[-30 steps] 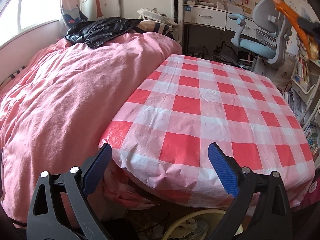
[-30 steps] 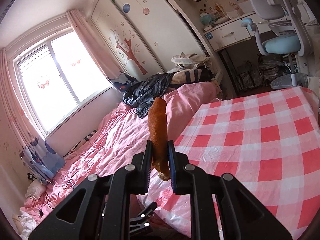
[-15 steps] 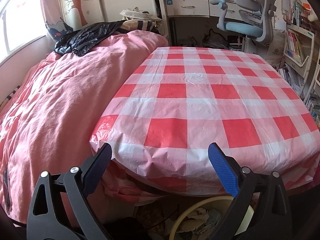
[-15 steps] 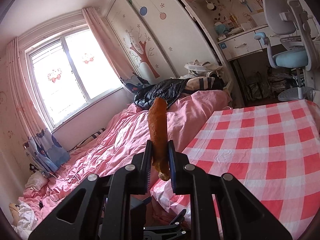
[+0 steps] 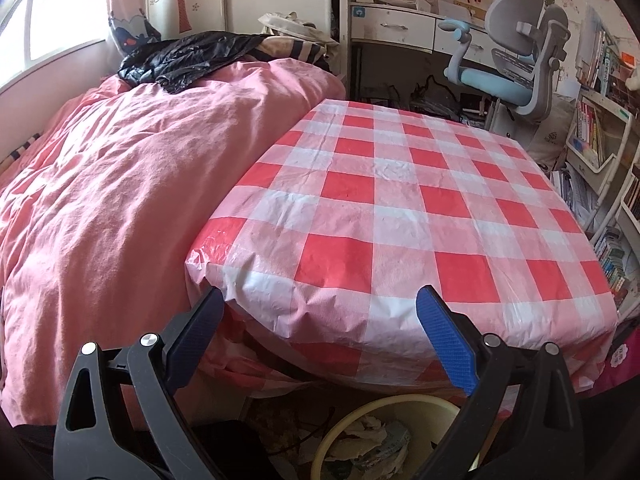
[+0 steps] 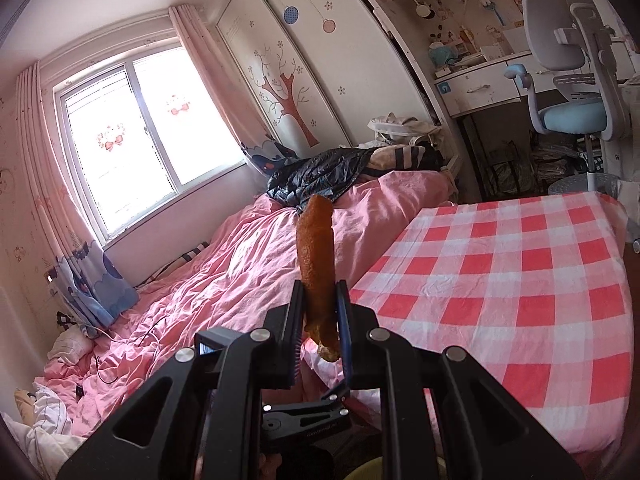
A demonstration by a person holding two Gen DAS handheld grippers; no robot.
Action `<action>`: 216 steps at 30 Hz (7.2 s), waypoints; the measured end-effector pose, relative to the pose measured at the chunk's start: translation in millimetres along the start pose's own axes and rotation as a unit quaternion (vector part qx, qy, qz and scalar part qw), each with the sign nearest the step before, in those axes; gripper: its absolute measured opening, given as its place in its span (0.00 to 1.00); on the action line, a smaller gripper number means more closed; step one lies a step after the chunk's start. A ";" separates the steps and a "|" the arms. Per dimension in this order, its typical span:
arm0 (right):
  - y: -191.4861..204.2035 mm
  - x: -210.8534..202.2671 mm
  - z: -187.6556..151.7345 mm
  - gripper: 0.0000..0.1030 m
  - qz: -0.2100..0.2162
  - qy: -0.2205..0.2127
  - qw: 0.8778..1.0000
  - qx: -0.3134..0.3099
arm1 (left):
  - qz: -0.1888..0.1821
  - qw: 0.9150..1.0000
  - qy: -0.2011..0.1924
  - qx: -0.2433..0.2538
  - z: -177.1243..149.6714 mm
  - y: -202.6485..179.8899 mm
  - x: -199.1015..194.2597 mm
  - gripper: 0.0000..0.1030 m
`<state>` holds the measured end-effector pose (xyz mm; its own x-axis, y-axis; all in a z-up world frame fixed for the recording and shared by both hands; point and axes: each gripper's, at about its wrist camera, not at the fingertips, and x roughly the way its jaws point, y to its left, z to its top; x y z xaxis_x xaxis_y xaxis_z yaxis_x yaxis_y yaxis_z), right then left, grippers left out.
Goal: Collect trash
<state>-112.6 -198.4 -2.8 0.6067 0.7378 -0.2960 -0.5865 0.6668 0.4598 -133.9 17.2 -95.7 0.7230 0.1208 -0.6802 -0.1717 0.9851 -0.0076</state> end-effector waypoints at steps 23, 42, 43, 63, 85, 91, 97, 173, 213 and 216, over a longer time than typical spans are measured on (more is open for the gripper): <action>8.9 -4.1 -99.3 0.16 -0.042 0.152 0.987 -0.020 | -0.026 0.996 -0.012 -0.086 10.9 28.9 -13.4 0.91; 5.3 12.3 -124.3 0.19 -0.067 0.208 0.975 -0.033 | -0.026 0.997 -0.016 -0.067 15.3 21.3 -18.4 0.92; 4.9 14.4 -125.8 0.19 -0.069 0.216 0.973 -0.032 | -0.026 0.997 -0.016 -0.067 15.4 21.5 -18.5 0.92; 6.5 1.0 -21.0 0.93 -0.306 -0.007 0.937 -0.167 | -0.040 0.995 -0.086 0.022 54.5 -13.5 -56.8 0.93; -40.2 33.4 47.8 0.93 -0.382 -0.078 0.912 -0.124 | -0.073 0.989 -0.118 0.056 147.8 -56.3 -16.9 0.93; -35.5 38.9 49.0 0.93 -0.383 -0.073 0.911 -0.134 | -0.059 0.991 -0.112 0.041 146.4 -45.2 -10.0 0.93; -36.8 43.8 49.2 0.93 -0.384 -0.066 0.911 -0.134 | -0.057 0.992 -0.107 0.025 146.8 -35.6 -6.9 0.93; -41.9 49.7 45.4 0.93 -0.382 -0.044 0.915 -0.125 | -0.062 0.992 -0.108 0.033 140.7 -43.5 -8.3 0.93; -42.7 50.2 45.4 0.93 -0.382 -0.045 0.915 -0.125 | -0.037 0.991 -0.126 0.037 153.3 -32.9 -5.6 0.93; -42.9 50.2 45.3 0.93 -0.382 -0.044 0.915 -0.125 | -0.032 0.991 -0.126 0.038 154.2 -34.5 -5.6 0.93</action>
<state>-32.7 -194.8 0.6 0.9254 0.0432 -0.3765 -0.0717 0.9955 -0.0619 -28.9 1.5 21.4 0.8769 0.0748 -0.4748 -0.0758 0.9970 0.0170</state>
